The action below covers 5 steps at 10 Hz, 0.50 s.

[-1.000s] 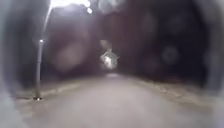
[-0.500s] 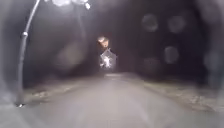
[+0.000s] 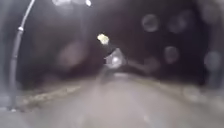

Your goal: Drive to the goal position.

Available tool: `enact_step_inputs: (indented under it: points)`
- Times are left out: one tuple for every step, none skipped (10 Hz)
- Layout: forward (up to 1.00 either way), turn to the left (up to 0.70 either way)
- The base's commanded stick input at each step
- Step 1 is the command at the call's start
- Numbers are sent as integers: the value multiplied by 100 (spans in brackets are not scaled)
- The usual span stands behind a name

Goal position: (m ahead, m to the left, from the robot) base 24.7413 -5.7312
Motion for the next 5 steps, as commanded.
enact_step_inputs:
  points:
    - [100,0]
    - [100,0]
    - [100,0]
    - [100,0]
    - [100,0]
